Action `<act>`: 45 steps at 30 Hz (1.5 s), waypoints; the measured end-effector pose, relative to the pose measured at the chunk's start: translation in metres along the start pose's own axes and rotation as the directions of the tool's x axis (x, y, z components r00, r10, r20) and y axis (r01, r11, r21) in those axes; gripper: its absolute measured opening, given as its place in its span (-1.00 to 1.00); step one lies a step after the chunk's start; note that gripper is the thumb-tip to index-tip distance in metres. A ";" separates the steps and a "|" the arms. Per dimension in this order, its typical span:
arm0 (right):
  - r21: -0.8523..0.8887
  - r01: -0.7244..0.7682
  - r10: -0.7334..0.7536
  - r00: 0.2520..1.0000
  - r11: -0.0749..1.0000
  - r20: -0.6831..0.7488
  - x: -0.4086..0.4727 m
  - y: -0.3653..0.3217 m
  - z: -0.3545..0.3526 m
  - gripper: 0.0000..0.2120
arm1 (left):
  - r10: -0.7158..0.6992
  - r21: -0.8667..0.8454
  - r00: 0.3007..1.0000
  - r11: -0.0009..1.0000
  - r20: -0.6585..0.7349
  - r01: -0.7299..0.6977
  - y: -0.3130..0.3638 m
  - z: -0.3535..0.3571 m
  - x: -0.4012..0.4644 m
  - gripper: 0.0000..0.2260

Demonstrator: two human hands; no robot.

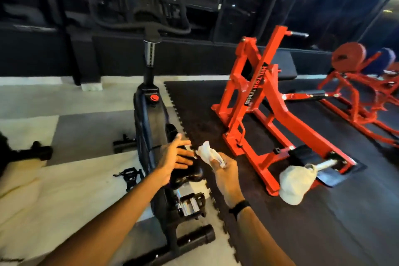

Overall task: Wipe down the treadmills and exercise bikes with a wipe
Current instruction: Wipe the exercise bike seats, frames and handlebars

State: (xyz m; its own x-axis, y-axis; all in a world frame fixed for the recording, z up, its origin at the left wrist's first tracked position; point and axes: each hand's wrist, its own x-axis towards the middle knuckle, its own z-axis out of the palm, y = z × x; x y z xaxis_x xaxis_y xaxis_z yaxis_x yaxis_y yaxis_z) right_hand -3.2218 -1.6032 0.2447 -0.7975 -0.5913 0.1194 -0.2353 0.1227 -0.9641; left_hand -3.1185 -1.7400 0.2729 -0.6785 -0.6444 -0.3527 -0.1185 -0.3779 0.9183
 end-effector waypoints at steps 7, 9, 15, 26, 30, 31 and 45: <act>-0.060 -0.033 0.042 0.986 0.998 0.164 0.066 0.049 0.016 -0.59 | -0.087 -0.113 0.886 0.993 -0.455 0.039 -0.053 -0.036 0.036 -0.59; -0.085 0.021 -0.007 0.987 0.996 0.160 0.076 0.044 0.035 -0.65 | -0.095 -0.174 0.839 0.985 -0.535 0.000 -0.058 -0.041 0.039 -0.64; -0.318 0.777 -0.406 0.574 0.543 0.711 0.056 0.096 0.073 -0.46 | -0.104 -0.247 0.709 0.964 -0.697 -0.102 -0.087 -0.055 0.063 -0.74; -0.234 0.968 -0.088 0.241 0.086 0.966 0.081 0.094 0.133 -0.34 | -0.259 -0.323 0.489 0.945 -0.833 -0.050 -0.135 -0.051 0.047 -0.67; -0.050 0.998 -0.109 0.053 0.028 0.993 0.084 0.095 0.131 -0.53 | -0.190 -0.220 0.442 0.975 -0.877 -0.018 -0.131 -0.043 0.034 -0.41; 0.017 0.998 -0.143 -0.009 0.056 0.990 0.086 0.102 0.120 -0.57 | -0.178 -0.210 0.430 0.977 -0.885 -0.026 -0.131 -0.040 0.033 -0.35; -0.080 0.994 -0.148 0.090 0.075 0.985 0.159 0.093 0.126 -0.30 | -0.158 -0.188 0.432 0.982 -0.888 -0.028 -0.108 0.007 0.037 -0.25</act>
State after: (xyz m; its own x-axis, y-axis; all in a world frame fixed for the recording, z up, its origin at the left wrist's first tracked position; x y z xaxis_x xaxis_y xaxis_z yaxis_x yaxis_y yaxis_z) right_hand -3.3004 -1.7863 0.1441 0.5100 -0.8565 -0.0796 -0.8548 -0.5150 0.0649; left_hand -3.1364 -1.7186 0.1621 0.3697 -0.8090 -0.4570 0.0394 -0.4777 0.8776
